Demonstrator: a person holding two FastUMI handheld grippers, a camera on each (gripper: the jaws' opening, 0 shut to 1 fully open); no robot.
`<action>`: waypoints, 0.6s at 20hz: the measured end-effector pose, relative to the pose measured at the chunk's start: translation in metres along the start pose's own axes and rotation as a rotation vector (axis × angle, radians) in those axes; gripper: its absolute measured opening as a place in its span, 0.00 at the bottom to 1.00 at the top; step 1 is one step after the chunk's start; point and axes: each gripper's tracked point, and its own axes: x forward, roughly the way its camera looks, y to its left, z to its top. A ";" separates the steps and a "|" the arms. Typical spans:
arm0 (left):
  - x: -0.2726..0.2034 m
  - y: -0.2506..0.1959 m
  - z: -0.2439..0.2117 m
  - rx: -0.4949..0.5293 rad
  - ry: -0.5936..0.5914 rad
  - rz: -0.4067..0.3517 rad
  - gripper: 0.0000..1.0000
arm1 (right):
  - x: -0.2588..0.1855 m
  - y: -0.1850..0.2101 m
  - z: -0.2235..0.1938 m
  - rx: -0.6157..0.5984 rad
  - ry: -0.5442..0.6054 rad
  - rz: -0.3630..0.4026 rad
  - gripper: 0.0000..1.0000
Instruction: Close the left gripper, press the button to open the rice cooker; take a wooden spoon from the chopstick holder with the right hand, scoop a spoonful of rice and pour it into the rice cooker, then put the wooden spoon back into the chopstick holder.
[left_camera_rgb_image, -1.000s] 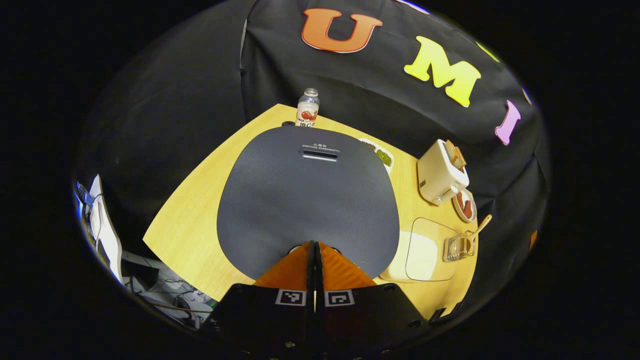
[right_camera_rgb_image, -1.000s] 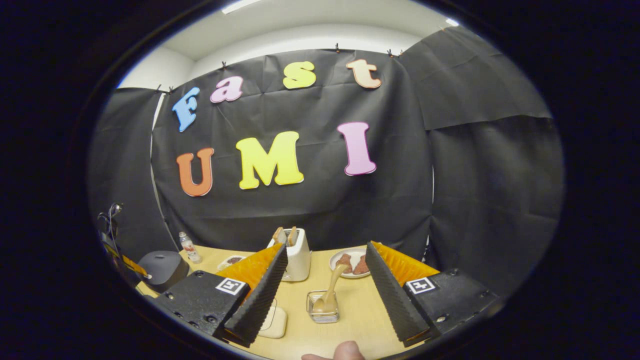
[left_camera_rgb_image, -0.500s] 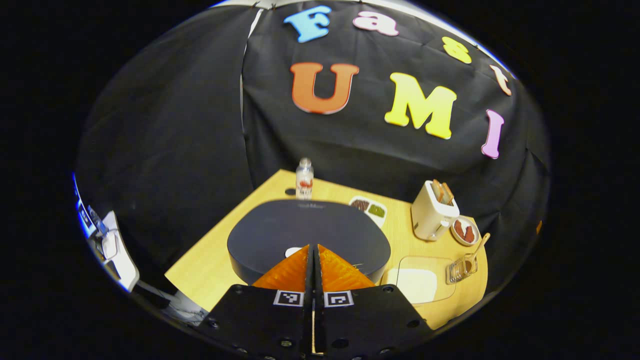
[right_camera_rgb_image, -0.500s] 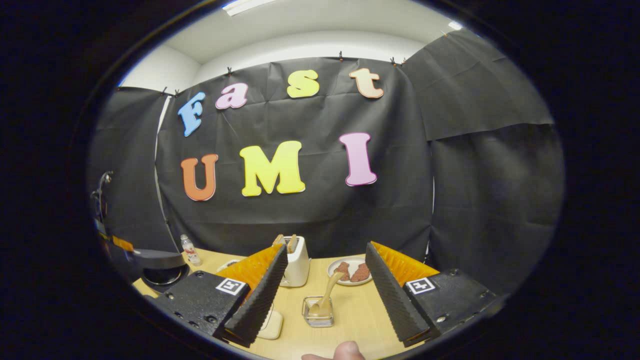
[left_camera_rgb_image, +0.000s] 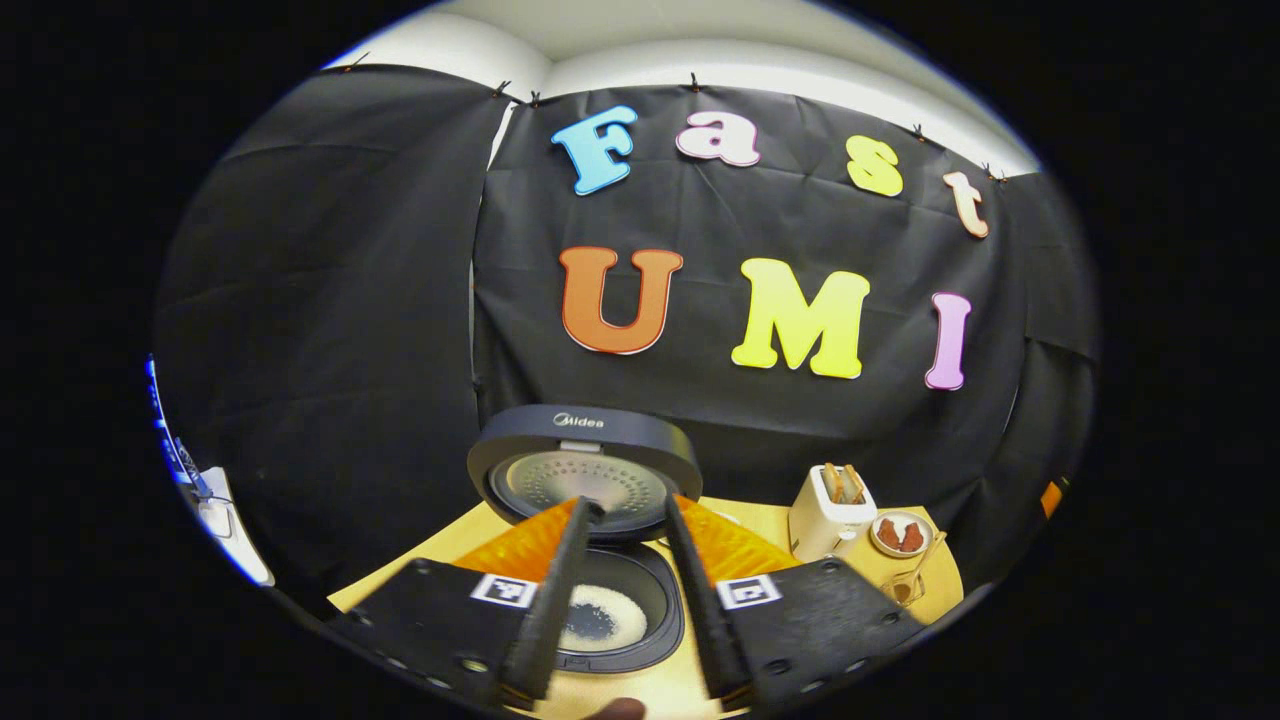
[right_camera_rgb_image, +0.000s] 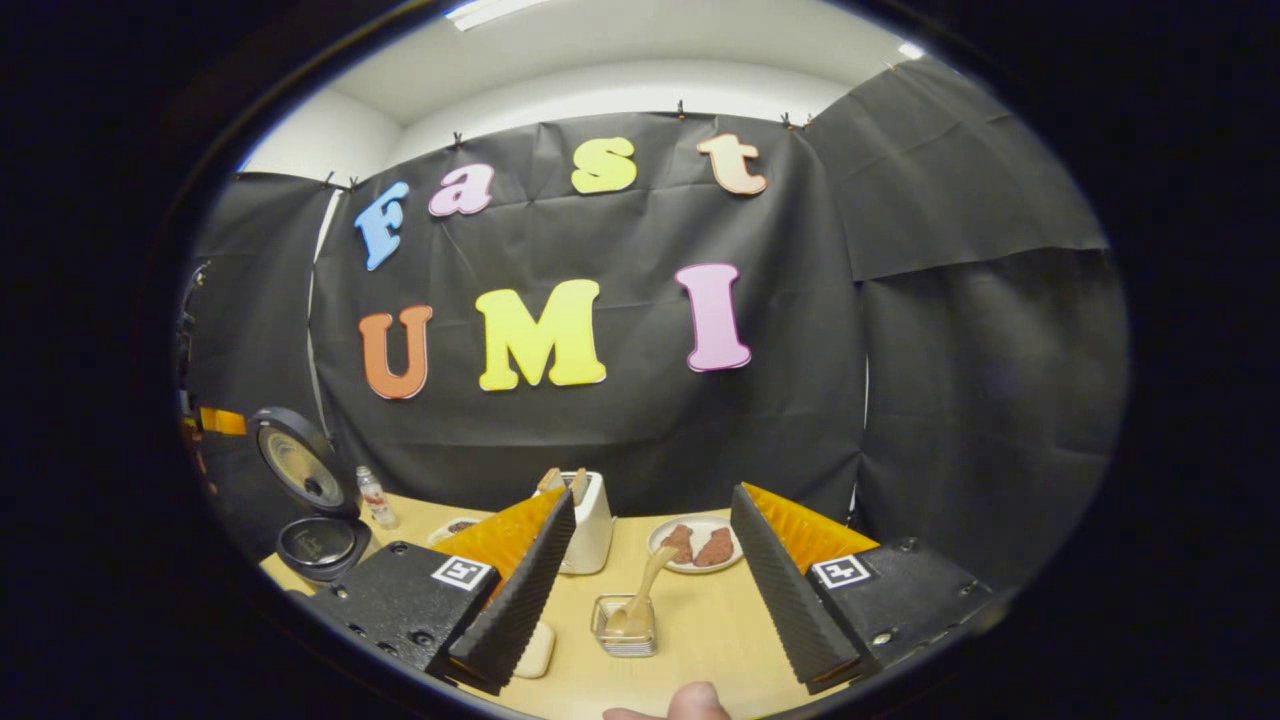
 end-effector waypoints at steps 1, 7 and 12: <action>-0.006 0.001 0.000 0.004 -0.017 0.009 0.73 | 0.004 -0.001 -0.001 -0.002 0.006 0.001 0.94; -0.038 -0.019 0.013 0.033 -0.115 0.034 0.84 | 0.025 -0.007 -0.018 0.007 0.046 0.042 0.94; -0.064 -0.041 0.005 0.075 -0.141 0.035 0.95 | 0.066 -0.009 -0.066 0.004 0.162 0.084 1.00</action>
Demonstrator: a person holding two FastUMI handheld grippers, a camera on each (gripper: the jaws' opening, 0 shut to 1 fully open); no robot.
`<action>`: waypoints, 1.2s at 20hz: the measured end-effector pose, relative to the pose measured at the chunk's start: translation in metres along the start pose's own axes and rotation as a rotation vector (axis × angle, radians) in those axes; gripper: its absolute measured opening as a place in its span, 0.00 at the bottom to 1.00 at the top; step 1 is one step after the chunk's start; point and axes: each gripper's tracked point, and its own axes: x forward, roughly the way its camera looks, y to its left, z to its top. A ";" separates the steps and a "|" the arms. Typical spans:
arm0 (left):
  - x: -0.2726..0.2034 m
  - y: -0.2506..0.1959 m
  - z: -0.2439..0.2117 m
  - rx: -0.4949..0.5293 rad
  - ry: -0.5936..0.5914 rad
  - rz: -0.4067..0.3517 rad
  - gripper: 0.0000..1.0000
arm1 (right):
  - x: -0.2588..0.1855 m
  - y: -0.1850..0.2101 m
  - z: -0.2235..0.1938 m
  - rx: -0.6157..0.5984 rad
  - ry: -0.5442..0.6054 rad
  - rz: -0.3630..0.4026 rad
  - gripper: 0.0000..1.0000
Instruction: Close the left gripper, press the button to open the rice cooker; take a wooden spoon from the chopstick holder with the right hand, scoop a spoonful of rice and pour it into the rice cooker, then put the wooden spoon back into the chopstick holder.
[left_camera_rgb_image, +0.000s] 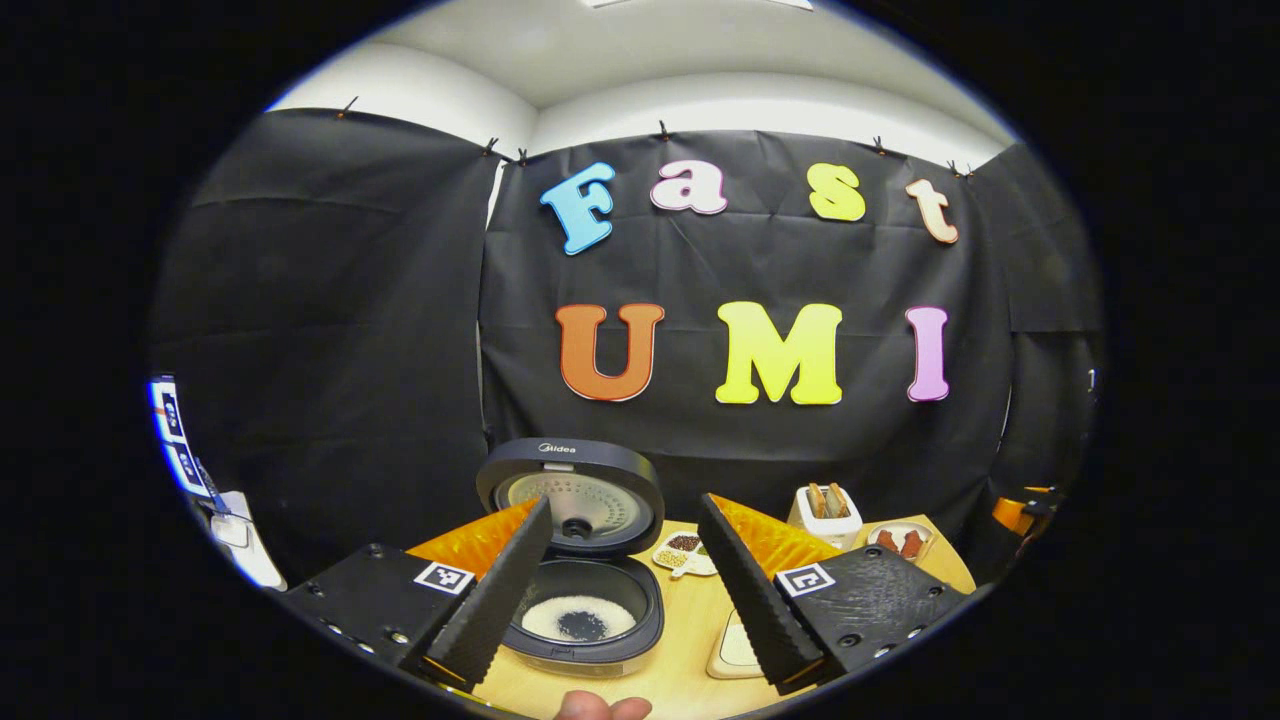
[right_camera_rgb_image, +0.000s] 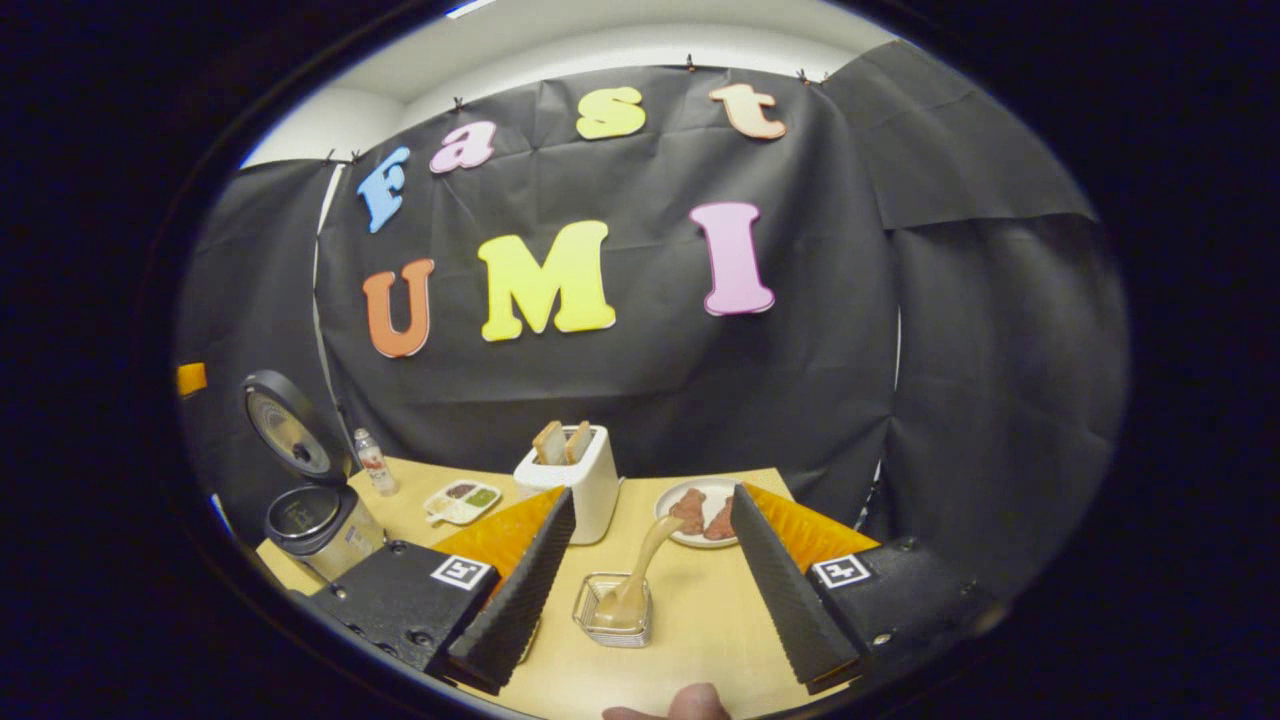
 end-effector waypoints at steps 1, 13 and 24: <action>-0.005 -0.007 -0.001 -0.001 0.003 -0.006 0.95 | 0.011 0.000 -0.010 0.010 0.027 0.017 1.00; -0.036 -0.032 -0.026 -0.007 0.111 0.042 0.95 | 0.144 -0.007 -0.130 0.055 0.325 0.086 0.92; -0.045 -0.006 -0.033 -0.040 0.159 0.117 0.95 | 0.158 0.016 -0.149 0.133 0.412 0.175 0.24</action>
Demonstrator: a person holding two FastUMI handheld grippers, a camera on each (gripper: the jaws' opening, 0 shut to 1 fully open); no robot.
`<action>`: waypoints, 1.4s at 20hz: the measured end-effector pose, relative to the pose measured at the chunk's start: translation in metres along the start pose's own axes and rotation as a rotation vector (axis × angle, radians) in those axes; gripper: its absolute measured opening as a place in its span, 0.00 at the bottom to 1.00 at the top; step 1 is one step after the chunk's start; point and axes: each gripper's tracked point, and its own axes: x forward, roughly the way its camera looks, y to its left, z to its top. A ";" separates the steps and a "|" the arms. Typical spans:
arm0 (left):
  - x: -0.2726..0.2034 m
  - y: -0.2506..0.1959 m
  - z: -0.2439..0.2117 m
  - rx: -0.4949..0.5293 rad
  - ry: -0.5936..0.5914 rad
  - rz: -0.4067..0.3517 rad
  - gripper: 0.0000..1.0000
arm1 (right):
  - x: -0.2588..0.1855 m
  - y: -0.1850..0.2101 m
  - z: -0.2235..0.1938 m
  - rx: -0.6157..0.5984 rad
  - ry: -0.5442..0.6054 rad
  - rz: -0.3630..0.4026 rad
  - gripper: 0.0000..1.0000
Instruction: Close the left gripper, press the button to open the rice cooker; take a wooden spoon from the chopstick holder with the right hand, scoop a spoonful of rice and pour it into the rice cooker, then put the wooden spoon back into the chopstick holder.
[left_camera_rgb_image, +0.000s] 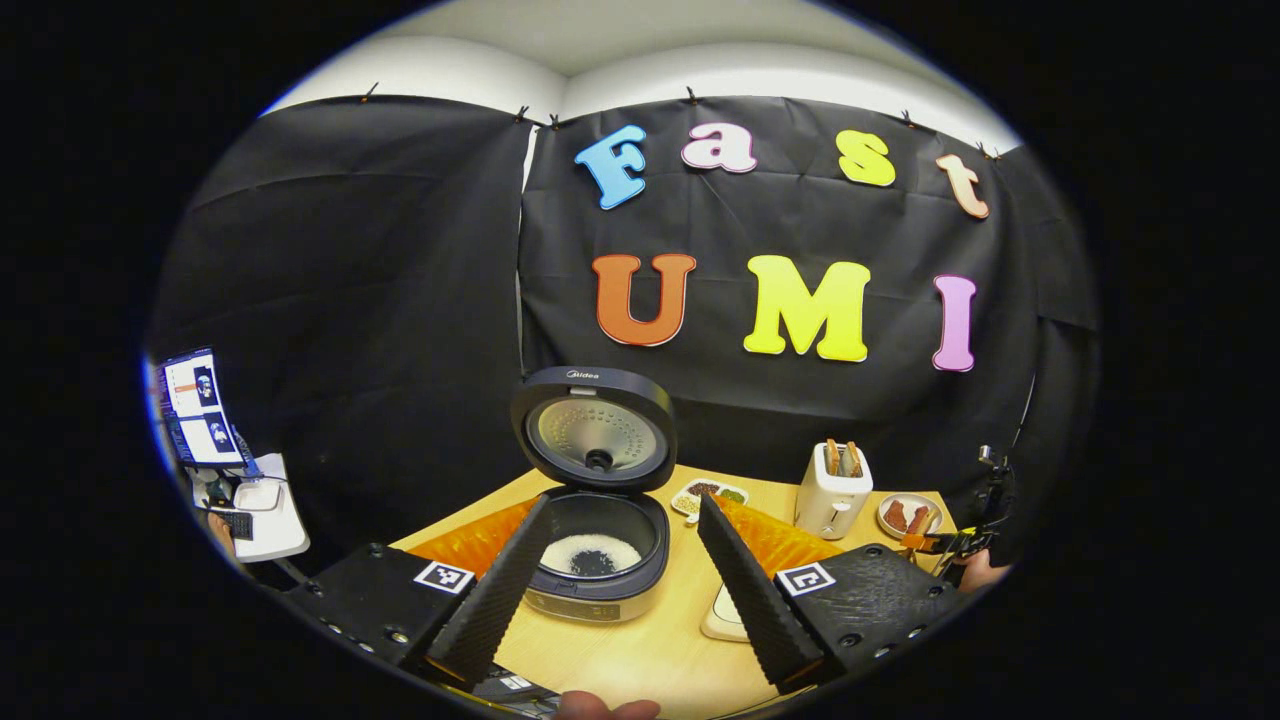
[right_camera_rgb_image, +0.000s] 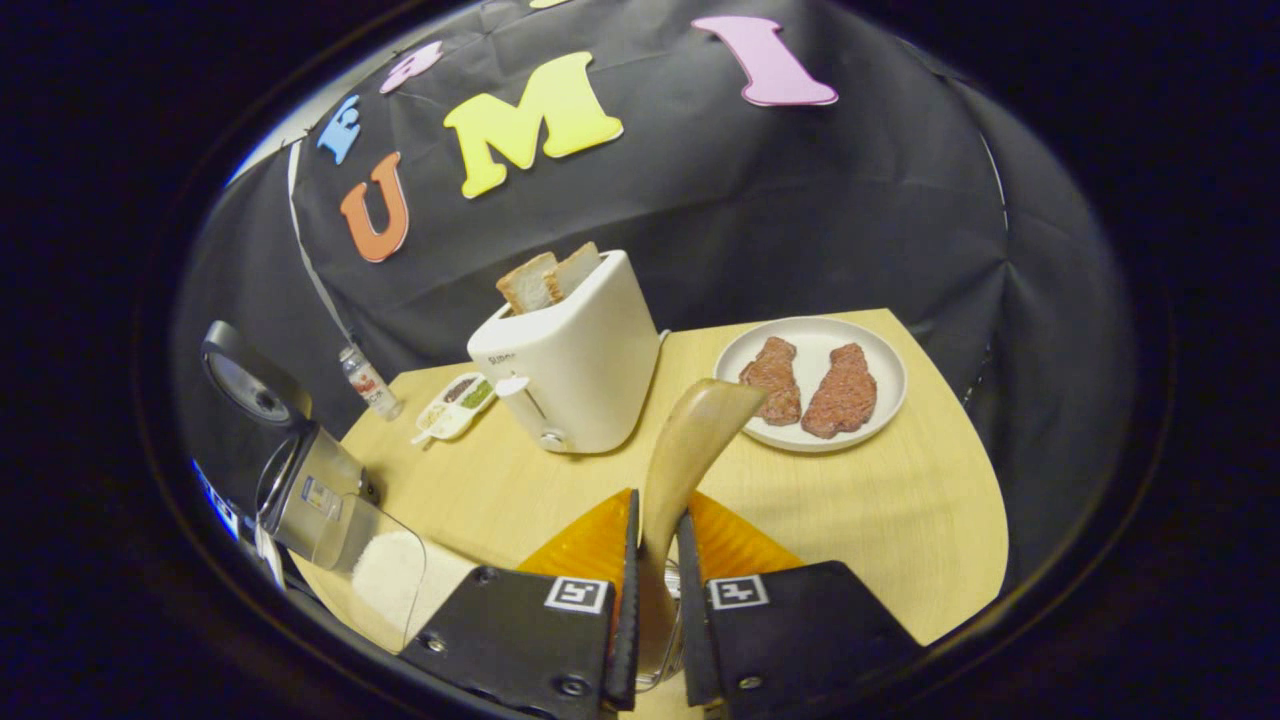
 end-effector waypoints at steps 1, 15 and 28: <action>0.001 -0.001 0.000 -0.002 -0.005 -0.008 0.95 | -0.009 0.006 -0.001 0.012 0.003 0.012 0.23; -0.017 0.030 0.016 -0.036 -0.112 -0.203 0.95 | -0.154 0.086 0.059 -0.040 -0.251 -0.148 0.11; -0.015 0.157 -0.006 0.035 -0.108 -0.269 0.94 | -0.181 0.248 0.035 -0.105 -0.284 -0.233 0.11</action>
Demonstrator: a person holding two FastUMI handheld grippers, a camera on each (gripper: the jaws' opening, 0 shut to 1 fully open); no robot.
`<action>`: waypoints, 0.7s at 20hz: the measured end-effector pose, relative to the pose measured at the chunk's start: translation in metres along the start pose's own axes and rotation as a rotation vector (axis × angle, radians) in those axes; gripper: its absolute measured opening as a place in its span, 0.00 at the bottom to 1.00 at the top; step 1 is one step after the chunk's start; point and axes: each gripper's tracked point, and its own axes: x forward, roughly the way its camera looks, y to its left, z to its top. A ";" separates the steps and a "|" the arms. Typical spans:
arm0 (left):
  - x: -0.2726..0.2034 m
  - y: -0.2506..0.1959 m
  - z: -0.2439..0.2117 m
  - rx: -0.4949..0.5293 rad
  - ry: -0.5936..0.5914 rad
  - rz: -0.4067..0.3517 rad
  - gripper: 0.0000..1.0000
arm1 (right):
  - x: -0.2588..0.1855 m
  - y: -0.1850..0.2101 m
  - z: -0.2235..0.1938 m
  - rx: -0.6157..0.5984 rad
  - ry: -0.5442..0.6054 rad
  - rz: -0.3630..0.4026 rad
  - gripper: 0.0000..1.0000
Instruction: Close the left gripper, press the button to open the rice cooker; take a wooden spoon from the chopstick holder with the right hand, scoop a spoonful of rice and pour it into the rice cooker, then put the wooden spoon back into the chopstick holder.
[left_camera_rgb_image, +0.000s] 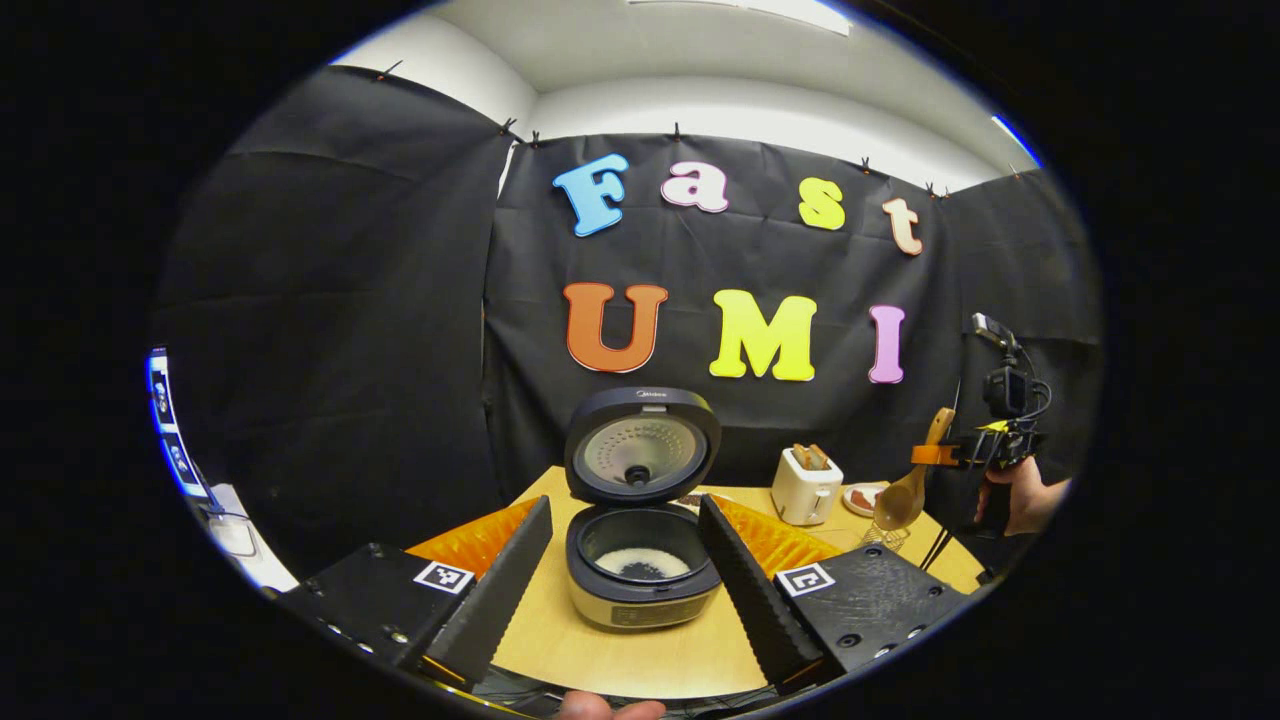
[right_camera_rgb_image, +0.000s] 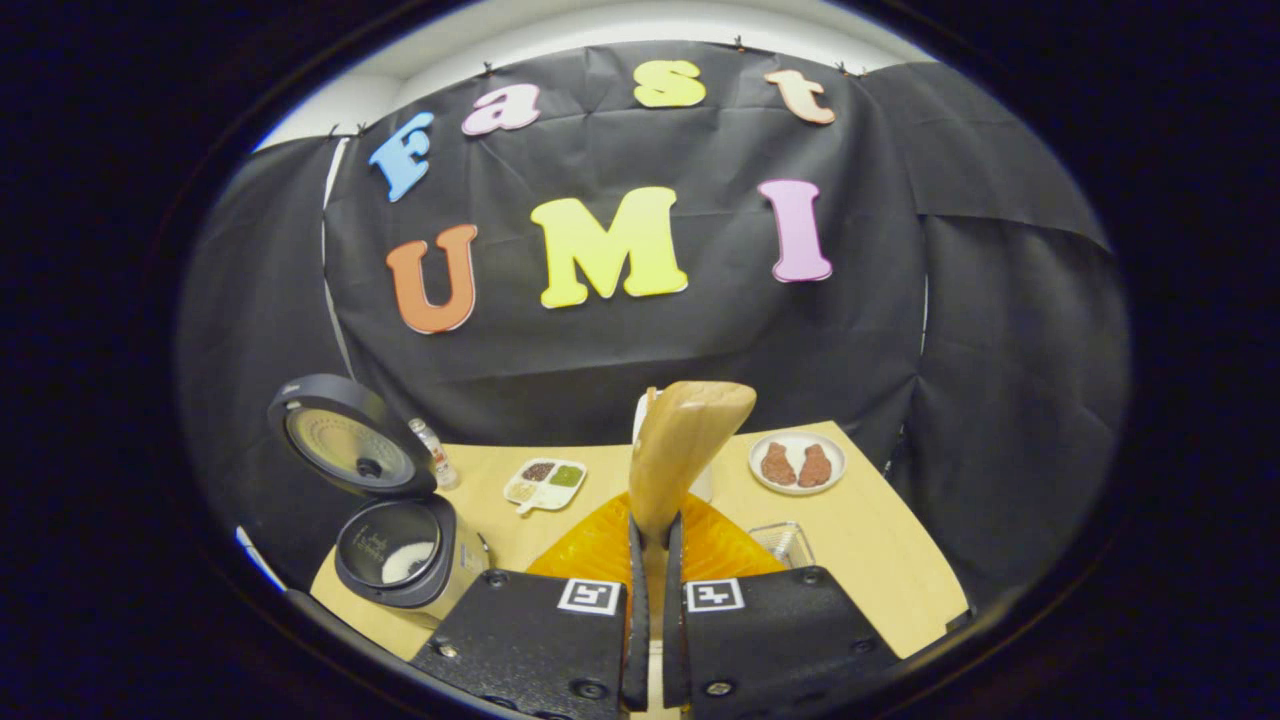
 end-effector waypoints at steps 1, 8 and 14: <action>0.004 0.003 0.002 0.011 -0.007 0.012 0.94 | 0.014 0.005 -0.011 -0.014 0.018 0.000 0.11; 0.041 -0.019 0.008 0.001 0.024 0.064 0.95 | 0.096 -0.005 -0.110 -0.039 0.193 -0.034 0.11; 0.056 -0.026 0.003 -0.001 0.078 0.063 0.95 | 0.126 -0.008 -0.144 -0.070 0.228 -0.088 0.11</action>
